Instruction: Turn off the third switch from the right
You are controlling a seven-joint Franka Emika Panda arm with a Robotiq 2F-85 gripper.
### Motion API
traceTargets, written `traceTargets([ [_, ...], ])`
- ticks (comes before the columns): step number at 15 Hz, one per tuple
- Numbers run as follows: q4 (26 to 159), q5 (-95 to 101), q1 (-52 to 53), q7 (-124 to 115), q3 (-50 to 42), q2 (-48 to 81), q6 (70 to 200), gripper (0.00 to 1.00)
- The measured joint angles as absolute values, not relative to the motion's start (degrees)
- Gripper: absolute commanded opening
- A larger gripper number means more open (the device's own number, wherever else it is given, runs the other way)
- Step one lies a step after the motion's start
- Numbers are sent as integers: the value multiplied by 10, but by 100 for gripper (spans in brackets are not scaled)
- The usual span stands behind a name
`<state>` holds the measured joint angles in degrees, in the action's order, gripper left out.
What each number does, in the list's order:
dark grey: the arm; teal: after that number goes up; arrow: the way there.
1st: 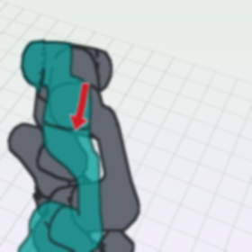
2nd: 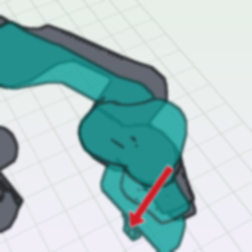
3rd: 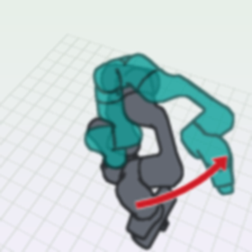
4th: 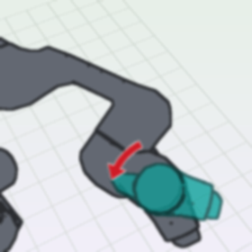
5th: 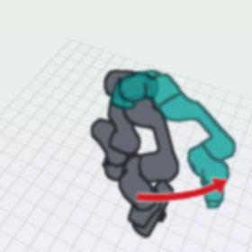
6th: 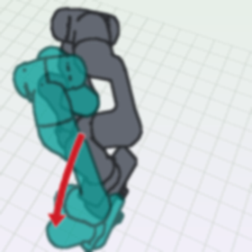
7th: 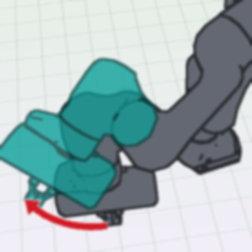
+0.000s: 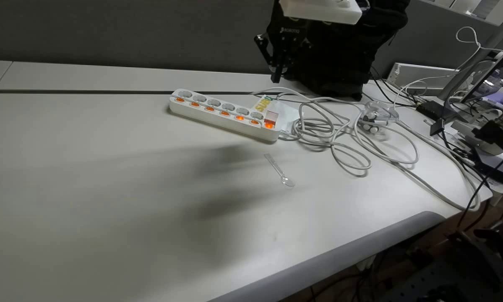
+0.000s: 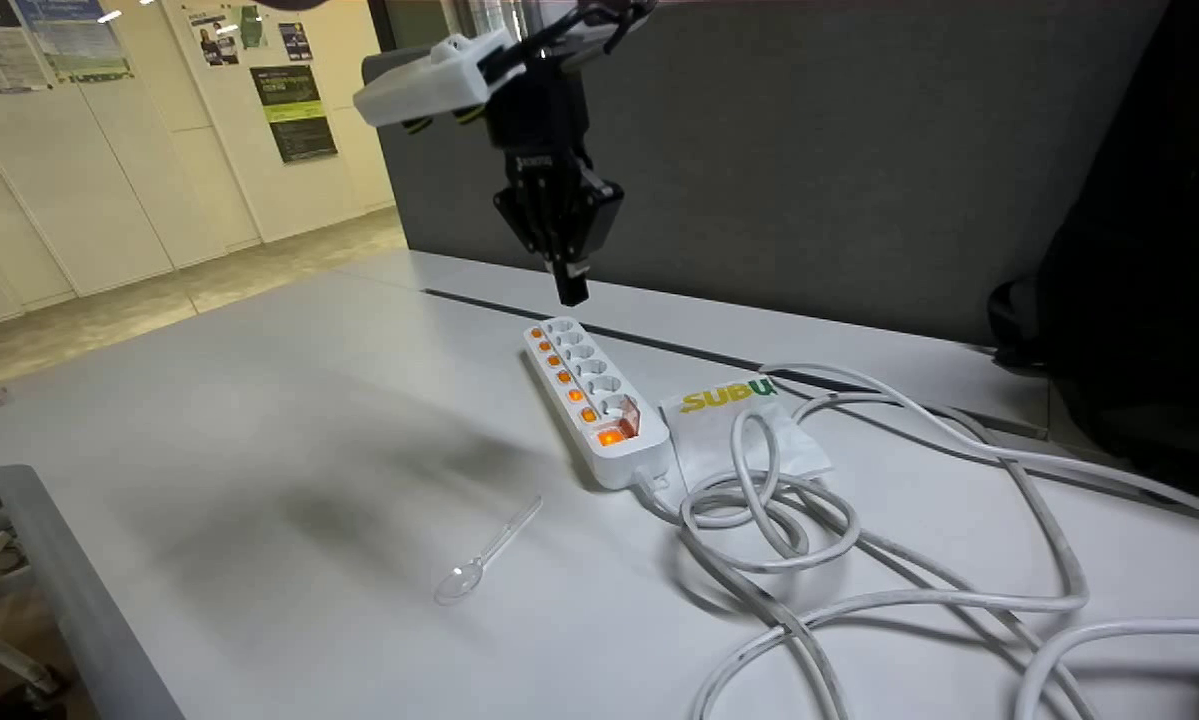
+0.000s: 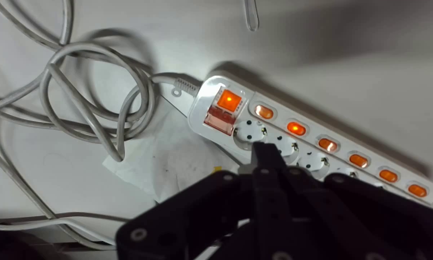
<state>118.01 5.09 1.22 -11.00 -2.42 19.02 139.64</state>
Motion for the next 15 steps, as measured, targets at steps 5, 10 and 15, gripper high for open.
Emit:
traceTargets([
  [5, 1176, 65, 62, -278, -56, 236, 1456, 0],
  [10, 1165, 64, 103, -393, -83, 277, 1449, 0],
  [15, 1141, 31, 100, -404, -81, 317, 1449, 1],
])
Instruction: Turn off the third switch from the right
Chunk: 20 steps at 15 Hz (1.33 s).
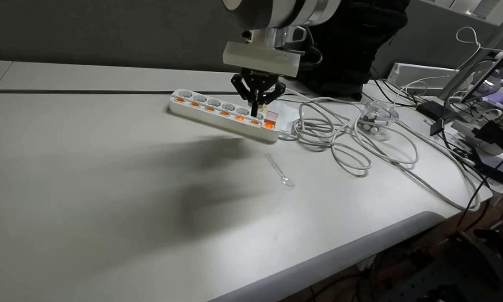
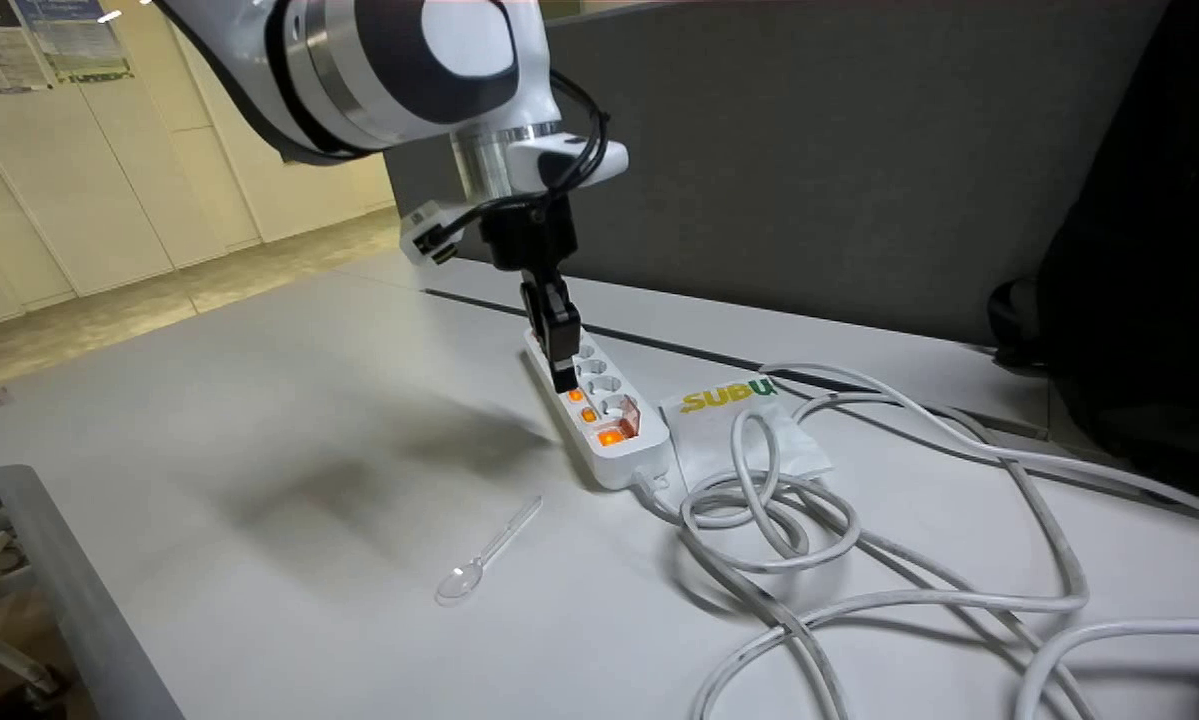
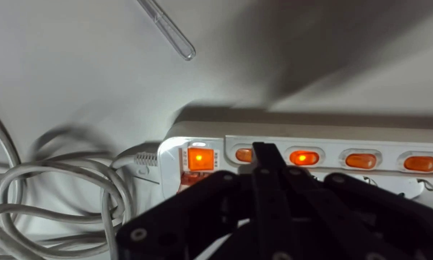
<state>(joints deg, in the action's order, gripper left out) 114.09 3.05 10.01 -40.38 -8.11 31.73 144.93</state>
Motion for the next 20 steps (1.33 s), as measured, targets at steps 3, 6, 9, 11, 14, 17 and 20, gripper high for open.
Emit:
traceTargets([
  [3, 1129, 24, 100, -404, -81, 328, 1449, 0],
  [6, 1128, 24, 100, -400, -81, 328, 1449, 0],
  [9, 1128, 24, 101, -392, -79, 328, 1450, 0],
  [11, 1128, 24, 102, -387, -78, 328, 1450, 0],
  [14, 1128, 24, 102, -382, -77, 328, 1450, 0],
  [17, 1127, 24, 102, -381, -78, 329, 1450, 0],
  [20, 1123, 24, 101, -379, -79, 332, 1450, 0],
])
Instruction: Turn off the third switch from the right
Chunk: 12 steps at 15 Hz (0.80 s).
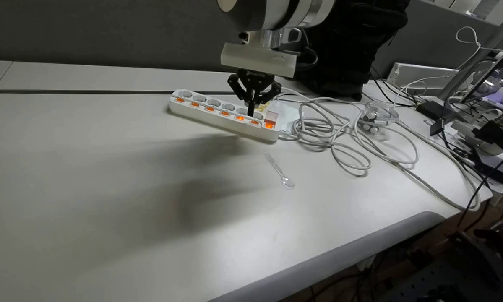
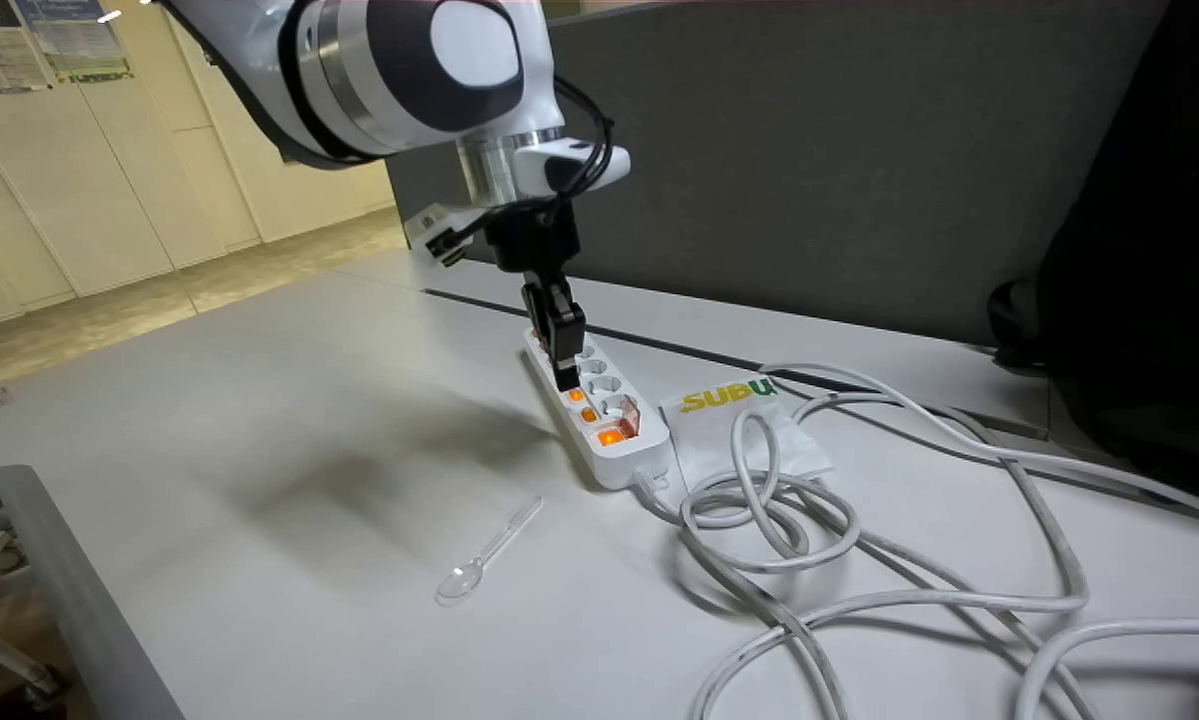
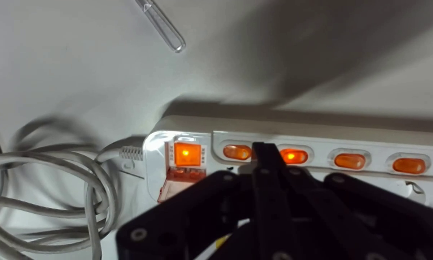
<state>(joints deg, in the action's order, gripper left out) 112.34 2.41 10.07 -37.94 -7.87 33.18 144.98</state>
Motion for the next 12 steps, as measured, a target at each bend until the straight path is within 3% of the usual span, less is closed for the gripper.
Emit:
traceTargets([
  [12, 1066, 24, 103, -367, -75, 387, 1450, 0],
])
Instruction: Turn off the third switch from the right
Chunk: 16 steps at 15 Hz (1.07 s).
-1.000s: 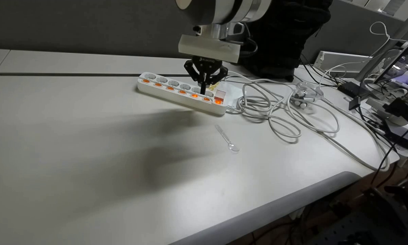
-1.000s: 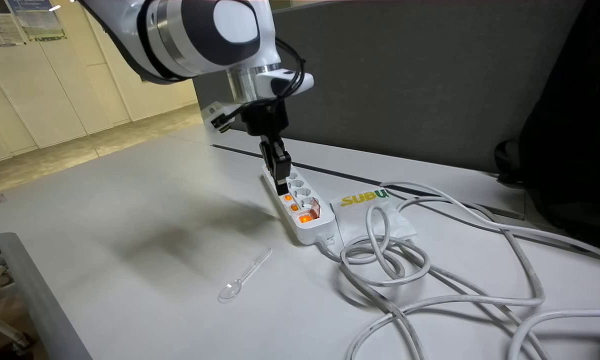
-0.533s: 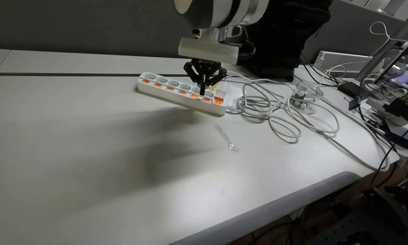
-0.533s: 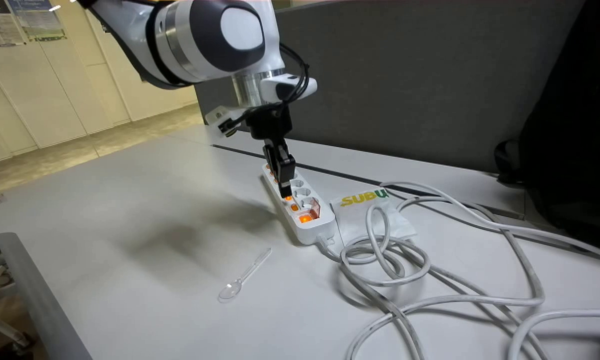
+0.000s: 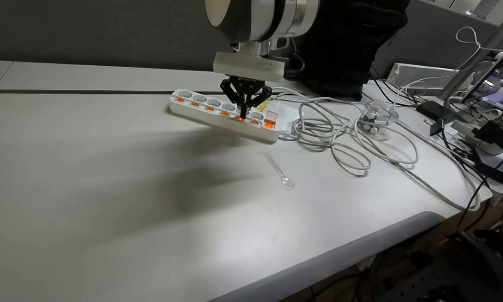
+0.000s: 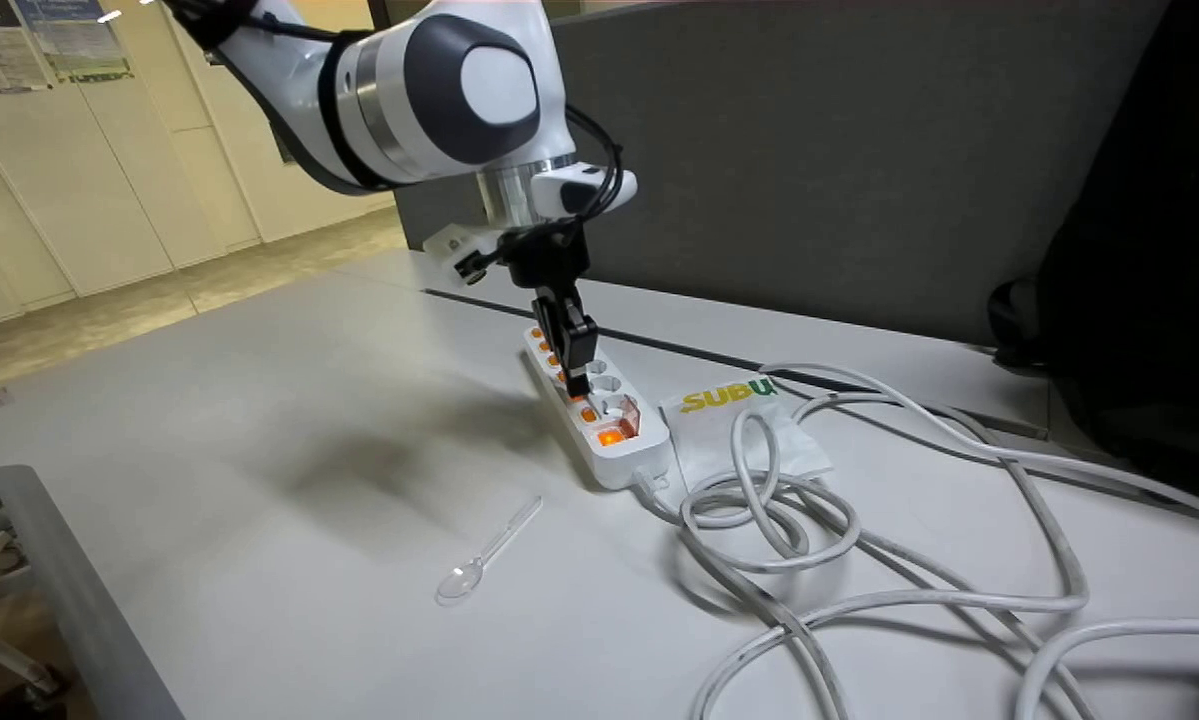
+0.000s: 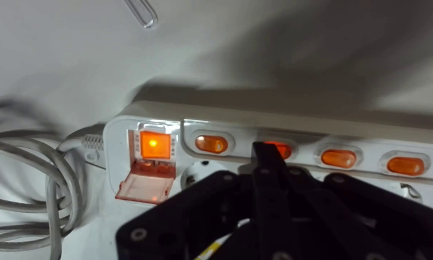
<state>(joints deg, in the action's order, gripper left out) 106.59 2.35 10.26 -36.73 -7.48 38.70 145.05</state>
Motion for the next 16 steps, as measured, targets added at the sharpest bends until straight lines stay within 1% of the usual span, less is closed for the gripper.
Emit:
traceTargets([
  [16, 1062, -21, 103, -371, -74, 386, 1450, 0],
])
